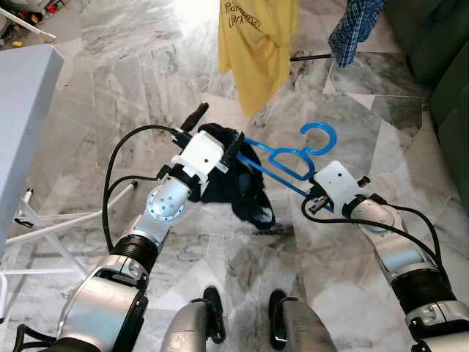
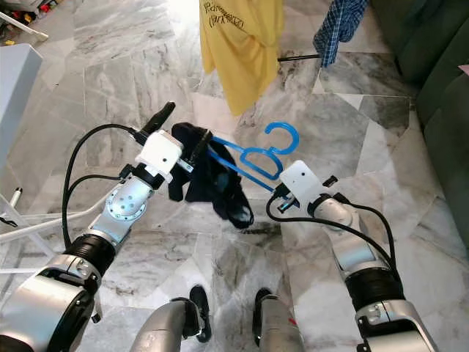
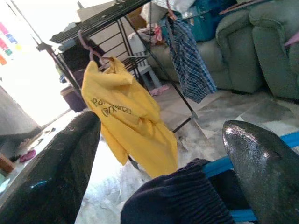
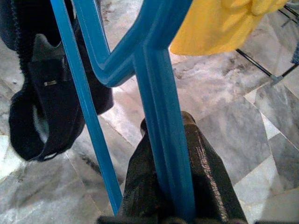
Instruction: Hang hanger
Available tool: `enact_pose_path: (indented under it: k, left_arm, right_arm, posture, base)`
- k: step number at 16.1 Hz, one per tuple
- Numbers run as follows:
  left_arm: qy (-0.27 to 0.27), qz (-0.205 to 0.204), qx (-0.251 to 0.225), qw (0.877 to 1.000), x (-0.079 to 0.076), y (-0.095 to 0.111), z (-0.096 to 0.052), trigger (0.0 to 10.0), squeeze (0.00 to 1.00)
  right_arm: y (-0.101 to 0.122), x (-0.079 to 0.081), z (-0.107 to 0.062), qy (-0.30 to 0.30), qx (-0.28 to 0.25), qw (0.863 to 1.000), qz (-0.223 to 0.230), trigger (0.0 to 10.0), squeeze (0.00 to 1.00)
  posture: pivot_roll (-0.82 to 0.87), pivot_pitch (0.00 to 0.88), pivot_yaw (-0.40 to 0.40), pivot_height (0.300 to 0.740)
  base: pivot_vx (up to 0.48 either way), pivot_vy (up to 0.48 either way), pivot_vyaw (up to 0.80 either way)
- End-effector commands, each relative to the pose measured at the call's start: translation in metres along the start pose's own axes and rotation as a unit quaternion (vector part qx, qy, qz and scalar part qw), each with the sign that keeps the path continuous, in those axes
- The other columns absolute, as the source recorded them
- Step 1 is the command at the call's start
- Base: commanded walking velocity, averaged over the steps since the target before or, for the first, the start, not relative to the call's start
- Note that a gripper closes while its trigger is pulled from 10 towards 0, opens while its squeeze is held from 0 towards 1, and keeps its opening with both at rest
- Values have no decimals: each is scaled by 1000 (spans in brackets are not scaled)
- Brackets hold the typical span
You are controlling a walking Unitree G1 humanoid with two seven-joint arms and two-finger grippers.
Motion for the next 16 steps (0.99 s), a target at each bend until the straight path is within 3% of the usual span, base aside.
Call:
enact_pose_path:
  k: [1,6,7,8,9,11,16]
  left_arm:
    - [16,-26,27,999,1,-10,-7,10000,1000]
    - [25,-88,105,990,-18,-35,-21,10000,1000]
    - [25,-92,117,989,-21,-38,-23,10000,859]
    - [28,-99,125,987,-23,-40,-24,10000,212]
    - [35,-107,133,985,-24,-41,-24,10000,0]
    - [46,-121,146,981,-25,-43,-21,10000,0]
    - [75,-225,140,961,-30,-35,-7,10000,0]
  right_arm:
    - [7,-1,2,-8,-15,1000,8,0,0]
    - [25,-10,6,-40,-42,998,12,0,0]
    - [32,-14,5,-47,-52,997,18,0,0]
    - [37,-15,5,-46,-58,997,20,0,0]
    - [42,-15,5,-44,-67,997,18,0,0]
    - [51,-12,4,-39,-80,996,22,0,0]
    - [54,6,5,-23,-83,996,36,0,0]
  posture:
    - [-122,294,119,740]
    - [-129,298,113,740]
    - [-134,298,108,740]
    - [-138,298,105,740]
    - [-141,296,102,740]
    - [-142,295,101,740]
    - [-150,289,99,740]
  base:
    - [0,0,0]
    - [0,0,0]
    - [0,0,0]
    - [0,0,0]
    - [0,0,0]
    - [0,0,0]
    - [0,0,0]
Point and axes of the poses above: a point about 5 cm out from each wrist's last joint towards the gripper, its own z axis pointing out of the wrist towards the gripper, its own y axis along the axis of the wrist's last joint, x = y × z, the point moved 2 cm from there along z, pointing out of the wrist towards the gripper, and after that the axes turned 5 degrees about -z, right-handed, at the moved point
